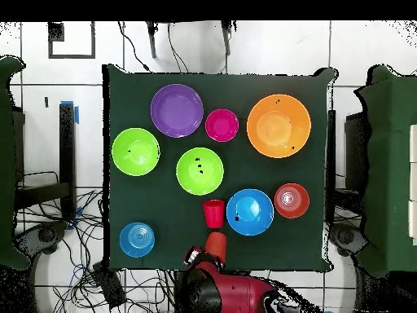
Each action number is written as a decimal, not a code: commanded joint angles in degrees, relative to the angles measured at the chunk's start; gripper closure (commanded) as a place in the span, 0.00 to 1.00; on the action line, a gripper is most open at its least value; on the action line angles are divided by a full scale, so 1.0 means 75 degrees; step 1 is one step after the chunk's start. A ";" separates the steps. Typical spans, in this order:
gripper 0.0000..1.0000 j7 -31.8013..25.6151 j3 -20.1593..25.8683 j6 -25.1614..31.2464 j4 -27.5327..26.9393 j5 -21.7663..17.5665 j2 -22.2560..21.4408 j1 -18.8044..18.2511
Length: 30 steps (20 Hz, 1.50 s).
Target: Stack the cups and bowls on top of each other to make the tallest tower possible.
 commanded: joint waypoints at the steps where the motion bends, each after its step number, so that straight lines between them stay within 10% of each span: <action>1: 1.00 0.0449 0.0994 0.1147 -0.0012 -0.0048 -0.0566 -0.0174; 16: 1.00 0.0535 0.1340 0.1603 0.0288 0.0011 -0.1147 -0.0371; 21: 1.00 0.0349 0.1743 0.2295 0.0646 0.0232 -0.2158 -0.0662; 30: 1.00 -0.0463 0.2404 0.3404 -0.0460 0.0203 -0.2164 -0.1394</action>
